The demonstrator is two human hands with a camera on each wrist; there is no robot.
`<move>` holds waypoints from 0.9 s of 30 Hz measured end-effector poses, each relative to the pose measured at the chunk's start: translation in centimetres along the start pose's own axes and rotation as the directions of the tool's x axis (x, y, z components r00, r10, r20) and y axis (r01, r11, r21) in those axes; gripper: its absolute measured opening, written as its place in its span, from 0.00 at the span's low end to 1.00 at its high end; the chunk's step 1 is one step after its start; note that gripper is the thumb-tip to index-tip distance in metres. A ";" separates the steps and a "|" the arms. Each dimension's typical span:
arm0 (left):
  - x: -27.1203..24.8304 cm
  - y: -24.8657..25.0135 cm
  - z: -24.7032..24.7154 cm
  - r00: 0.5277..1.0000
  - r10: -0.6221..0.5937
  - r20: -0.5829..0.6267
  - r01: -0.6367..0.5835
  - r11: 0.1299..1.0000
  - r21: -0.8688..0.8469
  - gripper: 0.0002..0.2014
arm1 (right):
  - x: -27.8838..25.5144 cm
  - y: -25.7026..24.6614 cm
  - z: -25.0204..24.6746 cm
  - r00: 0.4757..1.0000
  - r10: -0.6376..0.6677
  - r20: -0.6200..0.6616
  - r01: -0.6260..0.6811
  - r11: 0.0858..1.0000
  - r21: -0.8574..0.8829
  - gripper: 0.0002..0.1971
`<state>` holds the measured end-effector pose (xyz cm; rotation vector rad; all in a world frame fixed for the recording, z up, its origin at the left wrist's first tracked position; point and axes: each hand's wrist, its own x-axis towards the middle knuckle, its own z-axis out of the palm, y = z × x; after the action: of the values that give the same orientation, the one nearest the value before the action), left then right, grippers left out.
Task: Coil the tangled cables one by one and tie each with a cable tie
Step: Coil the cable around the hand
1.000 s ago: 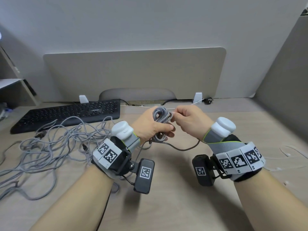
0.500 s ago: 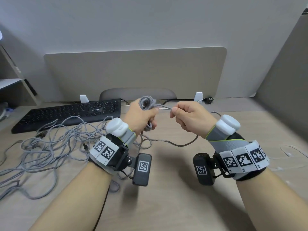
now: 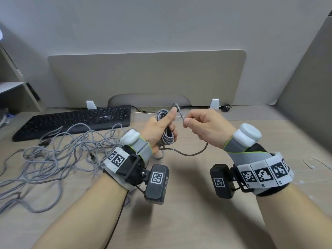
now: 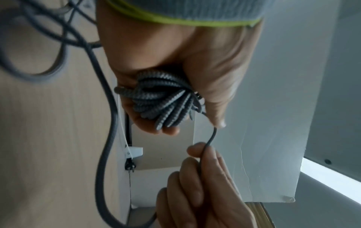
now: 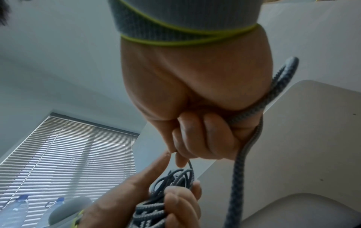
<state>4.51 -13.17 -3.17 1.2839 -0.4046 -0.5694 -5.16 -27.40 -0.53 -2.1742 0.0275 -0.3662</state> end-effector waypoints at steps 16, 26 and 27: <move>0.7 0.9 -1.4 0.962 0.203 -0.180 -0.200 0.979 0.035 0.13 | -0.4 -0.9 2.1 0.991 -0.036 0.132 0.052 0.992 -0.115 0.13; 0.9 3.4 -4.5 0.955 0.160 -0.250 -0.190 0.977 -0.101 0.16 | -0.2 0.0 0.2 0.982 0.098 0.162 -0.094 0.995 -0.030 0.16; 1.0 3.7 -4.9 0.958 0.141 -0.249 -0.174 0.978 -0.117 0.16 | -0.2 0.0 0.0 0.981 0.107 0.159 -0.104 0.994 -0.026 0.17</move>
<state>8.72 -9.30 -0.83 1.1593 -0.2592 -0.2969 -5.37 -27.39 -0.63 -2.2025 0.0561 -0.1303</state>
